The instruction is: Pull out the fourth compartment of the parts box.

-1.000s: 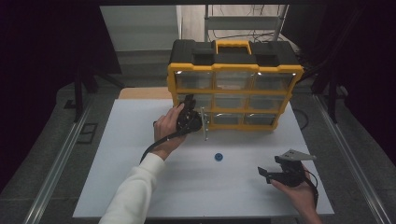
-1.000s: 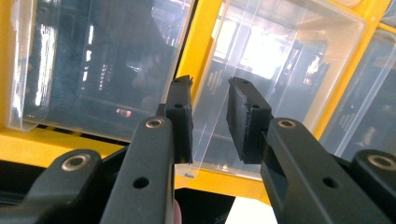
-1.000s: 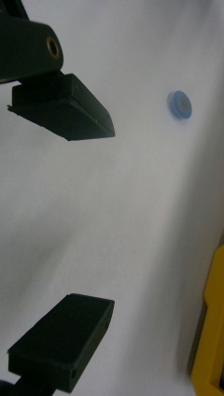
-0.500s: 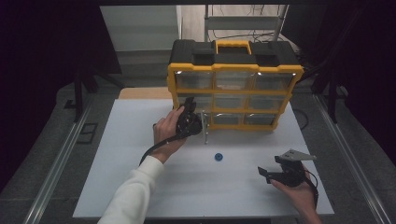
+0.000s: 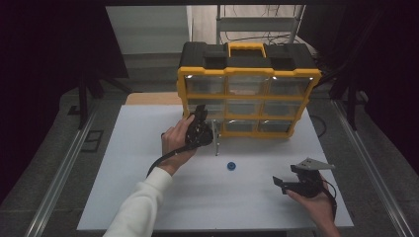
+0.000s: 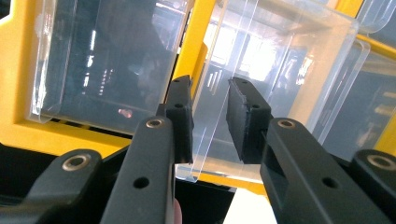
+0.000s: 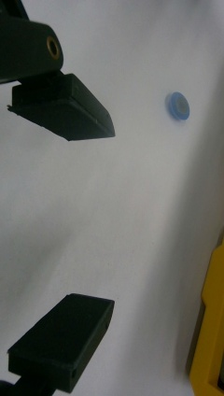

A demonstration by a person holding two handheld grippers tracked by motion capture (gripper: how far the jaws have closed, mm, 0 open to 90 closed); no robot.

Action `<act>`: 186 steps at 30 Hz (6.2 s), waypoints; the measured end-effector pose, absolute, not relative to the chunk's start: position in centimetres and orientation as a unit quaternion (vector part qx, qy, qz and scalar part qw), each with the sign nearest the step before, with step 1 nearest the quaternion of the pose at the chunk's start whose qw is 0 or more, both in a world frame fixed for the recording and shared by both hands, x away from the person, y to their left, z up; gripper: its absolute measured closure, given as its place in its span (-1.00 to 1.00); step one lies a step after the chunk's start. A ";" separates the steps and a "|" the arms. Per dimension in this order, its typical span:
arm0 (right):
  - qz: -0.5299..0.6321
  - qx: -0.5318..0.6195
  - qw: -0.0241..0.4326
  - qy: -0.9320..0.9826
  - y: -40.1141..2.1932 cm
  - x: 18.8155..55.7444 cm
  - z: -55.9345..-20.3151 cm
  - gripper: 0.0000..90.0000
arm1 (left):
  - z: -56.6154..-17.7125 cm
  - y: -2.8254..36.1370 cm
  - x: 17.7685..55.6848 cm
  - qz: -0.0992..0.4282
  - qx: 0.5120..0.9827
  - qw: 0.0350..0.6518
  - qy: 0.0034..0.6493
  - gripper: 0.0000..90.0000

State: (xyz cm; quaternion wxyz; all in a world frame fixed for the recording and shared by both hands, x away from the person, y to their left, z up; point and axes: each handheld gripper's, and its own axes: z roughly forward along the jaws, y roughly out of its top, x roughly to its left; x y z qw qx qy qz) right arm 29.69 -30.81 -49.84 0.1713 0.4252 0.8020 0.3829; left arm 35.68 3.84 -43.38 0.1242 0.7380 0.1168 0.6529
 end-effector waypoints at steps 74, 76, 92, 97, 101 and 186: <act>0.382 0.424 0.172 0.803 -30.8 29.7 -49.8 -0.66 | -43.9 4.4 32.3 0.653 0.737 0.139 0.100 0.58; 0.382 0.424 0.172 0.803 -30.8 29.7 -49.8 -0.66 | -43.8 4.4 32.2 0.654 0.737 0.139 0.099 0.58; 0.382 0.425 0.173 0.802 -30.8 29.6 -49.8 -0.66 | -43.7 4.5 31.8 0.651 0.739 0.143 0.098 0.58; 0.382 0.425 0.173 0.802 -30.8 29.6 -49.8 -0.66 | -43.6 4.6 31.5 0.652 0.738 0.144 0.096 0.59; 0.383 0.425 0.173 0.802 -30.8 29.6 -49.8 -0.66 | -43.7 4.6 31.4 0.650 0.739 0.148 0.098 0.59; 0.382 0.424 0.175 0.802 -30.9 29.6 -49.8 -0.67 | -41.8 5.2 29.1 0.519 0.799 0.259 0.161 -0.52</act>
